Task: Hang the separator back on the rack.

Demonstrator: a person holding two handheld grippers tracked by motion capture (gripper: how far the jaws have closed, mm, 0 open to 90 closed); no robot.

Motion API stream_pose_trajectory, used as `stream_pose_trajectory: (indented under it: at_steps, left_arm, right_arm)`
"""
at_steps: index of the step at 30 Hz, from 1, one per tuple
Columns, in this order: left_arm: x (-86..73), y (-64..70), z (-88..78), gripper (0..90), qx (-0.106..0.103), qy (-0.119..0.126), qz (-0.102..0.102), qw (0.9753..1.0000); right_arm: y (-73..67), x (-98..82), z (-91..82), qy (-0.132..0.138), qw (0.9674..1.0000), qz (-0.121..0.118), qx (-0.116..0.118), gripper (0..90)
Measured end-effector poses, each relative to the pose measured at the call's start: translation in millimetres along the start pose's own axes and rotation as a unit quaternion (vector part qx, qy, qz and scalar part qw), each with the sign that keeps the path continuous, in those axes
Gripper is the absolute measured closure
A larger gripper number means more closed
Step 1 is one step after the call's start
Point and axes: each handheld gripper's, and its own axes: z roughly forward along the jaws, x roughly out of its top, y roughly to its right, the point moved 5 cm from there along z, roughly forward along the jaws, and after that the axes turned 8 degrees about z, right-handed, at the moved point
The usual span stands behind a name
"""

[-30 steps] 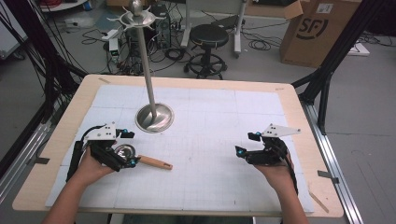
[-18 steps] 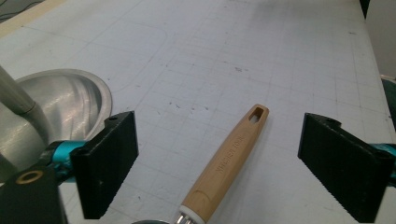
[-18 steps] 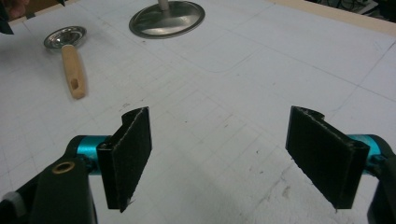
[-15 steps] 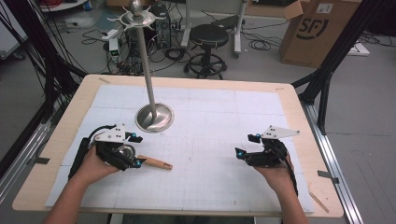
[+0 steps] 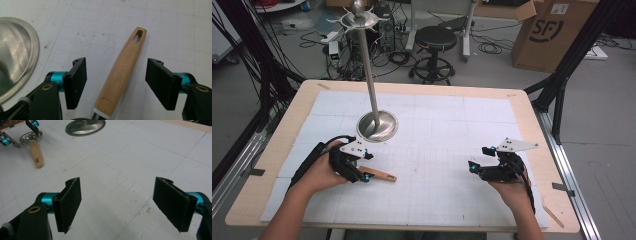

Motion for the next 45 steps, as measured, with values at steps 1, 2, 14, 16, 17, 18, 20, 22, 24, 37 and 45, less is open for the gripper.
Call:
stream_pose_trajectory:
  at_steps: [1,2,14,16,17,18,20,22,24,37,45]
  left_arm:
    - [-0.2,0.2,1.7,35.3,-0.003,-0.003,0.001,1.0000]
    - [-0.9,0.1,3.1,36.2,-0.005,-0.008,0.001,1.0000]
    - [-4.4,-2.0,10.0,43.7,0.003,-0.108,0.020,0.9940]
    - [-3.2,-1.0,13.5,45.7,-0.003,-0.110,0.026,0.9935]
    - [-2.9,-0.4,14.9,46.8,-0.007,-0.115,0.029,0.9929]
    - [-2.9,0.0,16.1,47.7,-0.006,-0.117,0.030,0.9927]
    - [-3.1,0.6,18.1,48.7,-0.011,-0.120,0.030,0.9922]
    - [-4.1,0.6,19.8,52.1,-0.012,-0.127,0.031,0.9913]
    - [-4.4,0.3,20.0,54.8,-0.016,-0.123,0.021,0.9920]
    - [-4.6,-1.4,19.9,65.8,-0.031,-0.121,-0.003,0.9921]
    - [-4.5,0.3,19.9,67.3,-0.038,-0.117,-0.020,0.9922]
  right_arm:
    - [-0.2,-0.5,-0.2,-0.001,1.0000,0.001,-0.001,21.8]
    - [0.2,-1.0,-0.3,-0.001,1.0000,-0.002,-0.002,21.8]
    - [2.3,-5.8,0.9,-0.010,0.9999,0.002,-0.003,22.3]
    - [2.4,-6.6,1.5,-0.013,0.9999,0.000,-0.005,22.3]
    - [2.4,-6.7,1.4,-0.013,0.9999,0.000,-0.005,22.4]
    - [2.4,-6.5,1.3,-0.013,0.9999,-0.001,-0.004,22.5]
    - [2.2,-5.8,1.0,-0.010,0.9999,0.001,-0.004,22.5]
    - [1.9,-6.1,1.2,-0.012,0.9999,0.002,-0.004,22.5]
    - [1.9,-7.0,2.2,-0.015,0.9999,0.001,-0.006,22.5]
    - [1.5,-7.6,2.7,-0.016,0.9999,0.003,-0.003,22.8]
    - [2.0,-6.1,1.7,-0.011,0.9999,-0.002,-0.005,22.9]
